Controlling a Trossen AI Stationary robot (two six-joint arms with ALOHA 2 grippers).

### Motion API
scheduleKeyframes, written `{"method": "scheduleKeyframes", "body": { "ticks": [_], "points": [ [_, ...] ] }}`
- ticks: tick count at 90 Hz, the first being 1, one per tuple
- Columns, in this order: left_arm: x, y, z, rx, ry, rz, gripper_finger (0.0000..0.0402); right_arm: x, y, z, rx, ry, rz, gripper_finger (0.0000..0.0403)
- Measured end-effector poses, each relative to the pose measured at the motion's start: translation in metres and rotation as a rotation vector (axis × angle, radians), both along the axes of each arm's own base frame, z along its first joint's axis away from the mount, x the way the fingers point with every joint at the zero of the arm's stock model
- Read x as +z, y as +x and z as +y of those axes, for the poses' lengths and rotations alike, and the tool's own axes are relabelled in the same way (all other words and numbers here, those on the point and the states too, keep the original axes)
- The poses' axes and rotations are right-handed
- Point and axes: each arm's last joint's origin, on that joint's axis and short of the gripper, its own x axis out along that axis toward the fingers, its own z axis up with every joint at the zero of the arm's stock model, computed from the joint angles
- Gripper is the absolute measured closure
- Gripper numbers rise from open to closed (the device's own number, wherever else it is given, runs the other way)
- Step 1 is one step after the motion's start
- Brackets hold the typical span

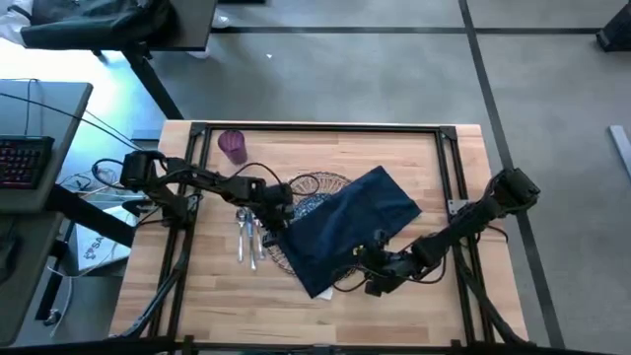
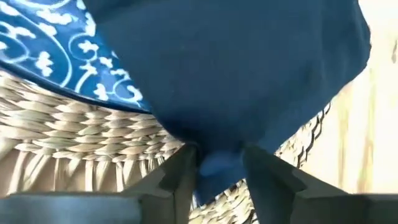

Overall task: Set table place
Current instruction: Fold the blue napkin

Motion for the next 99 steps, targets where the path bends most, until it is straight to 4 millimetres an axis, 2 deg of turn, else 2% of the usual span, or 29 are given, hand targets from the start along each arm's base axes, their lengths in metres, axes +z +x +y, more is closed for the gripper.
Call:
{"method": "scheduleKeyframes", "body": {
  "ticks": [12, 18, 30, 52, 66, 79, 99],
  "points": [
    [0.002, 0.001, -0.004, -0.007, -0.002, -0.013, 0.0381, 0.000, 0.000, 0.000, -0.001, -0.001, 0.001, 0.0265],
    [0.005, 0.003, -0.007, -0.004, -0.011, -0.040, 0.0396, 0.000, 0.000, 0.000, 0.000, -0.001, 0.001, 0.0265],
    [0.014, 0.005, -0.015, -0.006, -0.046, -0.095, 0.0399, 0.002, -0.001, 0.004, 0.023, -0.010, 0.000, 0.0265],
    [0.050, 0.008, -0.029, -0.018, -0.053, -0.190, 0.0401, 0.031, 0.019, 0.030, 0.121, 0.002, -0.087, 0.0265],
    [0.064, 0.010, -0.032, 0.003, -0.026, -0.242, 0.0401, 0.023, 0.043, 0.046, 0.243, -0.118, -0.081, 0.0265],
    [0.068, 0.011, -0.036, -0.001, -0.029, -0.276, 0.0401, 0.012, 0.062, 0.059, 0.279, -0.211, -0.068, 0.0265],
    [0.068, 0.012, -0.039, -0.009, -0.014, -0.286, 0.0401, 0.011, 0.070, 0.064, 0.234, -0.201, -0.061, 0.0265]
  ]
}}
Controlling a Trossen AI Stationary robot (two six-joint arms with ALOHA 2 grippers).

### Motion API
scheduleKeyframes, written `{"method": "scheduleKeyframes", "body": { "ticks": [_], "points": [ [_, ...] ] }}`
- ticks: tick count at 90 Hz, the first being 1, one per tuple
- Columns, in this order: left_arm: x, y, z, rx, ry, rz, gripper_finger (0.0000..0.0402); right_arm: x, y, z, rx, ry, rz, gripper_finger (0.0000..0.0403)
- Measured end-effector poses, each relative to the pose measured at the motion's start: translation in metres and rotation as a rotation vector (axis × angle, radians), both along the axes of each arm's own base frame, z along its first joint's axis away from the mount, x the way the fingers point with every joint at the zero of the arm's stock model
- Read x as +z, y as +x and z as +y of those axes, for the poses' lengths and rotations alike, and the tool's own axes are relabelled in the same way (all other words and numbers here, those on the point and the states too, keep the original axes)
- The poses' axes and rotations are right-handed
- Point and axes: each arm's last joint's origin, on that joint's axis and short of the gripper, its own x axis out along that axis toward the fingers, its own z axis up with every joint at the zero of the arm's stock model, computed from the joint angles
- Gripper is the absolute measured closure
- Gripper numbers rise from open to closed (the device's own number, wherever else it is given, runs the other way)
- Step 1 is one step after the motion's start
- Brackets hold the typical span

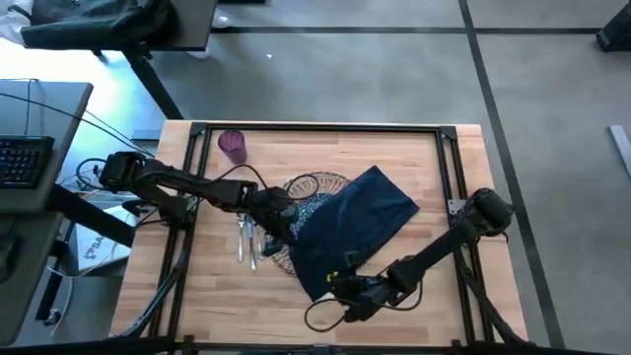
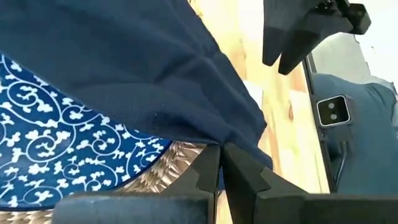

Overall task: Set table place
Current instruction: Fold the blue napkin

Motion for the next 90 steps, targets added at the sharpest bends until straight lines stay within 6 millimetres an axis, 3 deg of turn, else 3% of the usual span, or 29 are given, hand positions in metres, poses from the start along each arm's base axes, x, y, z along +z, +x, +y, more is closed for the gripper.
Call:
{"method": "scheduleKeyframes", "body": {
  "ticks": [15, 30, 39, 53, 62, 73, 90],
  "points": [
    [0.001, 0.001, 0.000, 0.051, 0.005, -0.006, 0.0402, 0.000, -0.002, 0.002, -0.030, 0.035, 0.000, 0.0259],
    [0.007, 0.007, -0.001, 0.094, -0.047, -0.068, 0.0402, -0.005, -0.012, 0.001, -0.096, 0.051, 0.077, 0.0221],
    [0.007, 0.007, -0.001, 0.096, -0.055, -0.071, 0.0401, -0.013, -0.028, -0.004, -0.209, 0.023, 0.197, 0.0194],
    [0.006, 0.006, -0.001, 0.099, -0.053, -0.047, 0.0401, -0.017, -0.073, -0.023, -0.505, -0.131, 0.320, 0.0186],
    [0.006, 0.006, -0.001, 0.106, -0.054, -0.044, 0.0401, -0.005, -0.102, -0.047, -0.699, -0.149, 0.329, 0.0200],
    [0.006, 0.006, -0.002, 0.126, -0.031, -0.050, 0.0401, 0.001, -0.130, -0.089, -0.878, -0.041, 0.211, 0.0226],
    [0.007, 0.007, -0.003, 0.129, -0.029, -0.074, 0.0401, -0.023, -0.158, -0.156, -0.992, 0.281, 0.090, 0.0282]
  ]
}}
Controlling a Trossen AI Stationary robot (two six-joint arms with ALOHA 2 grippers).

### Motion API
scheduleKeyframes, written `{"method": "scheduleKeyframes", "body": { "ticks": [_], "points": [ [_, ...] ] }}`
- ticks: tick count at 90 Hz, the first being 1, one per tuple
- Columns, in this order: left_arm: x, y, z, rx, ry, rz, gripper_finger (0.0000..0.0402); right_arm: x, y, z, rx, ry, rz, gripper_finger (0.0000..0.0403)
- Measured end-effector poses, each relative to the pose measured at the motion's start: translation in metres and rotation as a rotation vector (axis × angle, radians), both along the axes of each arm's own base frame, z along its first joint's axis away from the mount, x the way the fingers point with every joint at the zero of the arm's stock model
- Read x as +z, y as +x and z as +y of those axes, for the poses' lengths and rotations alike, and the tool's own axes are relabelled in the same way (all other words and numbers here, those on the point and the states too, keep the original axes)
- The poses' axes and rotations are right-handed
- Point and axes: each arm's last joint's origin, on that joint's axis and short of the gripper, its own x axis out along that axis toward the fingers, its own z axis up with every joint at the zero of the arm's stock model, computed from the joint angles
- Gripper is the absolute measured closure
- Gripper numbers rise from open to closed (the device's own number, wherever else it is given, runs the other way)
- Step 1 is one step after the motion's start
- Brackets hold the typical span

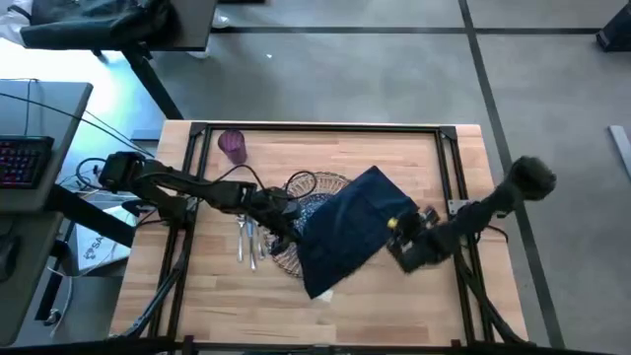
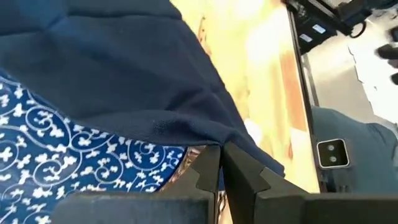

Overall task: Set table place
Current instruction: Fold the blue napkin

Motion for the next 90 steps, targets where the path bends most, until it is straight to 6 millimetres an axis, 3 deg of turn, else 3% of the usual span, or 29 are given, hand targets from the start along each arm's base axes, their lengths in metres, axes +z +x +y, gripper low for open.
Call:
{"method": "scheduleKeyframes", "body": {
  "ticks": [13, 25, 41, 57, 68, 81, 90],
  "points": [
    [0.003, 0.002, 0.000, 0.009, -0.016, -0.035, 0.0401, -0.022, -0.015, -0.039, -0.089, 0.110, -0.038, 0.0329],
    [0.006, 0.005, -0.002, 0.016, -0.034, -0.071, 0.0401, -0.027, -0.017, -0.066, -0.155, 0.105, -0.012, 0.0364],
    [0.010, 0.006, -0.008, 0.019, -0.062, -0.109, 0.0401, -0.016, -0.012, -0.106, -0.166, -0.003, 0.113, 0.0385],
    [0.011, 0.008, -0.019, 0.086, -0.022, -0.146, 0.0401, 0.012, 0.001, -0.140, -0.067, -0.180, 0.218, 0.0386],
    [0.008, 0.008, -0.024, 0.112, 0.051, -0.145, 0.0401, 0.036, 0.022, -0.135, 0.050, -0.232, 0.159, 0.0386],
    [0.001, 0.005, -0.024, 0.127, 0.118, -0.087, 0.0401, 0.046, 0.041, -0.102, 0.223, -0.238, 0.038, 0.0386],
    [-0.004, 0.002, -0.023, 0.130, 0.160, -0.032, 0.0401, 0.040, 0.044, -0.074, 0.327, -0.157, -0.070, 0.0386]
  ]
}}
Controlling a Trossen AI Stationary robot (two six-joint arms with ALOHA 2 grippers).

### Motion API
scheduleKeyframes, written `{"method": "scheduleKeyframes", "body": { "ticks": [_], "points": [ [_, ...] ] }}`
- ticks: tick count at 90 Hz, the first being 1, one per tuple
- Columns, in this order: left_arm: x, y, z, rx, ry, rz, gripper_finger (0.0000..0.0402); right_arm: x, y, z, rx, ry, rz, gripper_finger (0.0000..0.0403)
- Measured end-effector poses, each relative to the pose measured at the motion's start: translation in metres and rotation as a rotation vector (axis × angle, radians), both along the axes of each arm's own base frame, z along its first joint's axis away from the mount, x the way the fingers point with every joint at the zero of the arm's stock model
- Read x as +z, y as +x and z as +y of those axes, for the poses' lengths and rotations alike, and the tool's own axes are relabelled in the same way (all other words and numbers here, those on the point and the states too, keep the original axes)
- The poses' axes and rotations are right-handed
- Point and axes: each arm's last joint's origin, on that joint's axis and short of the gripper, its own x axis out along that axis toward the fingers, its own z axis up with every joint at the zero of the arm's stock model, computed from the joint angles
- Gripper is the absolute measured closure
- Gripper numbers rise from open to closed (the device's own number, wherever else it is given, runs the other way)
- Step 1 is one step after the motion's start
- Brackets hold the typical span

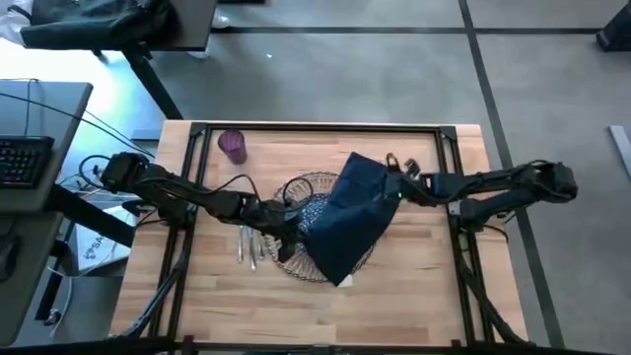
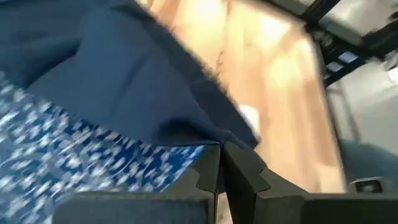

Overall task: Set table place
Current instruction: Fold the blue napkin

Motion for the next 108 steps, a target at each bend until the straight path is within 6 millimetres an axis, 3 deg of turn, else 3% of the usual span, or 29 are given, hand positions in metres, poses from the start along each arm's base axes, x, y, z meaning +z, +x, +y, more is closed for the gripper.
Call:
{"method": "scheduleKeyframes", "body": {
  "ticks": [14, 34, 50, 67, 78, 88, 95, 108],
  "points": [
    [-0.007, -0.006, 0.003, 0.022, 0.067, 0.090, 0.0401, -0.023, -0.014, 0.027, -0.126, 0.206, -0.075, 0.0387],
    [-0.009, -0.007, 0.004, 0.059, 0.085, 0.110, 0.0401, -0.064, -0.033, 0.024, -0.332, 0.308, 0.023, 0.0387],
    [-0.004, -0.003, -0.001, 0.061, -0.011, 0.049, 0.0401, -0.064, -0.037, 0.008, -0.415, 0.212, 0.145, 0.0387],
    [0.003, 0.002, -0.005, 0.057, -0.048, -0.039, 0.0401, -0.038, -0.036, -0.011, -0.455, 0.041, 0.346, 0.0387],
    [0.003, 0.002, -0.005, 0.057, -0.042, -0.037, 0.0394, -0.022, -0.025, -0.012, -0.364, -0.030, 0.382, 0.0387],
    [0.000, 0.000, -0.005, 0.023, 0.008, -0.012, 0.0384, -0.013, -0.013, 0.000, -0.261, -0.054, 0.327, 0.0387],
    [-0.003, -0.002, -0.004, -0.007, 0.052, 0.020, 0.0378, -0.011, -0.005, 0.019, -0.113, -0.044, 0.272, 0.0387],
    [-0.006, -0.006, -0.007, -0.056, 0.099, 0.059, 0.0373, -0.015, 0.005, 0.073, 0.292, 0.072, 0.128, 0.0387]
  ]
}}
